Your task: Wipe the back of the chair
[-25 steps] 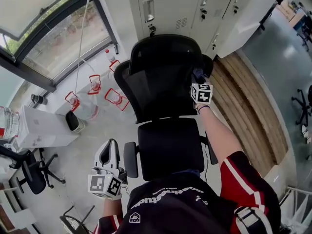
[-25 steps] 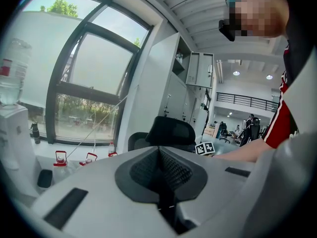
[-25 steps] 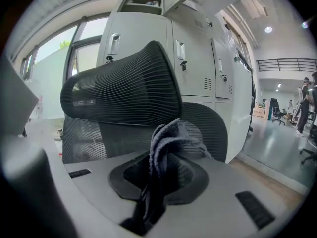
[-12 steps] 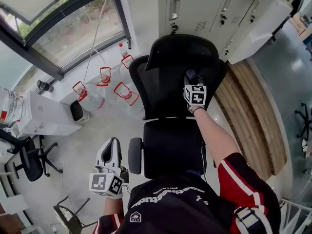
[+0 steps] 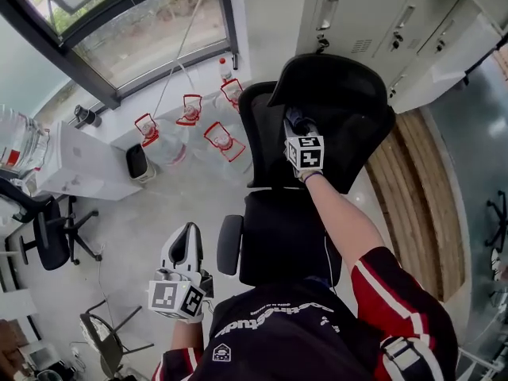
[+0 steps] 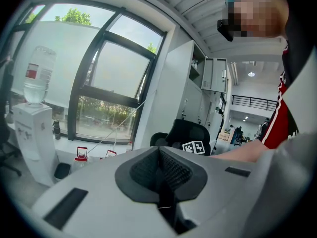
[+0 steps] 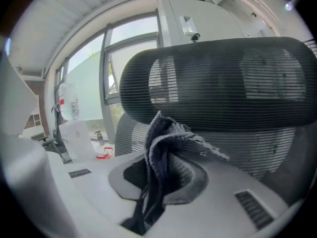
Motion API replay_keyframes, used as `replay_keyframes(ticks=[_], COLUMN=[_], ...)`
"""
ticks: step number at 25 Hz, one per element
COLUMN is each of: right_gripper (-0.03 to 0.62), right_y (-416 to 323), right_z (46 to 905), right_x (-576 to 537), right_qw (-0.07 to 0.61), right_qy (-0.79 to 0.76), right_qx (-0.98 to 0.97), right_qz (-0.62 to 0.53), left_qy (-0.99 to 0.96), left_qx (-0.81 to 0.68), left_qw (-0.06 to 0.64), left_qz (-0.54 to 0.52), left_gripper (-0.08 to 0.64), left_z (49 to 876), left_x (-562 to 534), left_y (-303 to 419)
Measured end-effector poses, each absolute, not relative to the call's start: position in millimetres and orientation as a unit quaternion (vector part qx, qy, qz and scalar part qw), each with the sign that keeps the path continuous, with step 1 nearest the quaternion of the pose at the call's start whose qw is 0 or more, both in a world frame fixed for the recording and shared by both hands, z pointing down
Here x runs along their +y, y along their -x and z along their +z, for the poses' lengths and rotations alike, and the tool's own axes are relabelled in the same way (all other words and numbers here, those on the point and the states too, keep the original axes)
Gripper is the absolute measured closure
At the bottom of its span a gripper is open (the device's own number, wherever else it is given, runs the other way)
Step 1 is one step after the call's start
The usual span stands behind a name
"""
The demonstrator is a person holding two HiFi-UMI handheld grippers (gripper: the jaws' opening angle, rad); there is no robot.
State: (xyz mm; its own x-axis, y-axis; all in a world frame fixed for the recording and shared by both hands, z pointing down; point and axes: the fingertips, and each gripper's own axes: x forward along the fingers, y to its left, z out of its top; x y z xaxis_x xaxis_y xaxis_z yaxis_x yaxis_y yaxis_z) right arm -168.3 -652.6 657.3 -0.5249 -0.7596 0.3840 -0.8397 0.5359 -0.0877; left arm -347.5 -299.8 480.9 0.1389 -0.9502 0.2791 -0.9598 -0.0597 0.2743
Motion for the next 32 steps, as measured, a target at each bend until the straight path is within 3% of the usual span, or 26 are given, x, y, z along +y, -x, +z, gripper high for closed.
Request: replay_keyframes(ticks=[12,18,23,32], right_gripper=[0.518,0.518,0.520,0.520], right_y=[283,305,257,91], right_z=[652,630,614,624], right_x=[-631,-596,-583,-571], right_qw=[0.147,0.137,0.121,0.126], right_qy=[-0.369,-0.318,-0.340,-0.433], right_qx=[-0.907,-0.931,-0.926,-0.883], right_qz=[0.138,0.114,0.114,0.130], left_qy=[-0.693,-0.695,-0.725,-0.789], left_qx=[-0.692,-0.691,-0.663,-0.589], left_qw=[0.200,0.198,0.188,0.176], left_qz=[0.013,0.011,0.002,0.013], left_gripper=[0.535,0.535,0.535,0.535], left_z=[479,476,469,463], left_x=[-261,-250,-263,-291], left_y=[381,381,352,271])
